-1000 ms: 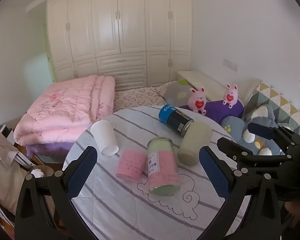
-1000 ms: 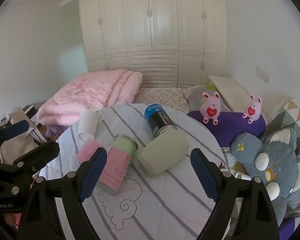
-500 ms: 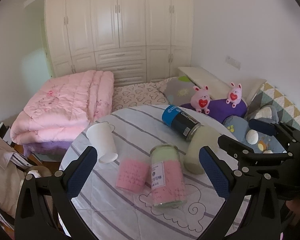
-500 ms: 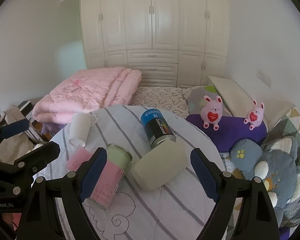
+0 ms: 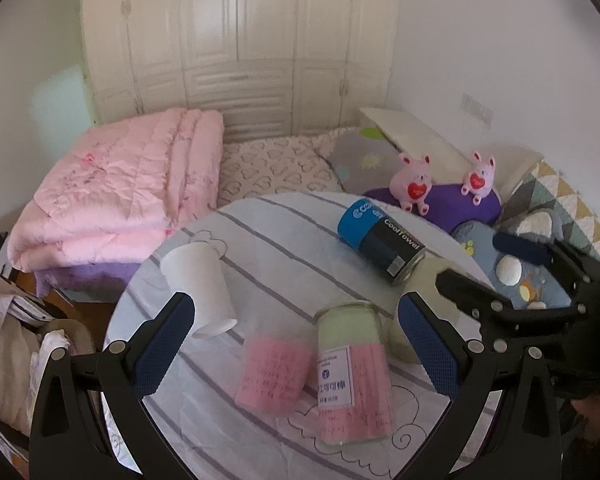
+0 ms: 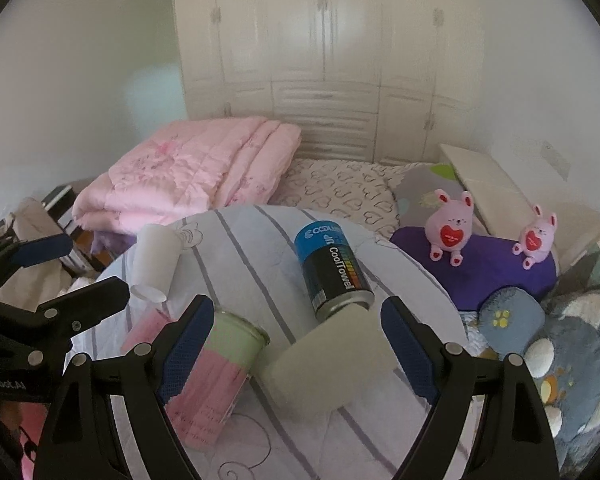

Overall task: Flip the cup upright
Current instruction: 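Close the right tool on the blue cup's body and lift it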

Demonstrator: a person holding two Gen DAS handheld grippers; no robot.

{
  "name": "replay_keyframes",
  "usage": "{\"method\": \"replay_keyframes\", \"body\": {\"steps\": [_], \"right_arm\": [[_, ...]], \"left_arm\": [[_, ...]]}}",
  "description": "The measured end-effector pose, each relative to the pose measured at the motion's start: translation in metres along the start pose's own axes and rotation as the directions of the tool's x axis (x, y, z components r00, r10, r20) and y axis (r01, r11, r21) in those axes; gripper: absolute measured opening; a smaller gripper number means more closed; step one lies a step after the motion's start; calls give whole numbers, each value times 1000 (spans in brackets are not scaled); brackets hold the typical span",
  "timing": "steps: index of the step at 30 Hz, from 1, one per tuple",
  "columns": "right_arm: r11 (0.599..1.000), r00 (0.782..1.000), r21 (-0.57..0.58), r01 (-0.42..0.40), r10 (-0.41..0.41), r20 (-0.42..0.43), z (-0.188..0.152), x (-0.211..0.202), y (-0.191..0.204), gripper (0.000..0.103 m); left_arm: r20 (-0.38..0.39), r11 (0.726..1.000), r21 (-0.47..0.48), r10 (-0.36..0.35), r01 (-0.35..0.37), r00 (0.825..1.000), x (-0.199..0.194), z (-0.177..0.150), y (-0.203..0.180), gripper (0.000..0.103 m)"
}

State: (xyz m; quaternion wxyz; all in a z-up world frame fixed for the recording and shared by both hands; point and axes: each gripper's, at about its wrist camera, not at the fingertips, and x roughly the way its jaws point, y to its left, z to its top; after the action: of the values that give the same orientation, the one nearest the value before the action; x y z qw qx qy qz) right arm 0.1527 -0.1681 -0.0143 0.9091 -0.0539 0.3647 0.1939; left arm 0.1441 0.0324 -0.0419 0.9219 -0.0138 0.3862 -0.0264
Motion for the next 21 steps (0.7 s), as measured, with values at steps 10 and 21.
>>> {"method": "replay_keyframes", "body": {"steps": [10, 21], "right_arm": [[997, 969, -53, -57, 42, -245, 38, 88, -25, 87], [995, 892, -54, -87, 54, -448, 49, 174, -44, 87]], "left_arm": [[-167, 999, 21, 39, -36, 985, 83, 25, 4, 103], [-245, 994, 92, 84, -63, 966, 147, 50, 4, 103]]}}
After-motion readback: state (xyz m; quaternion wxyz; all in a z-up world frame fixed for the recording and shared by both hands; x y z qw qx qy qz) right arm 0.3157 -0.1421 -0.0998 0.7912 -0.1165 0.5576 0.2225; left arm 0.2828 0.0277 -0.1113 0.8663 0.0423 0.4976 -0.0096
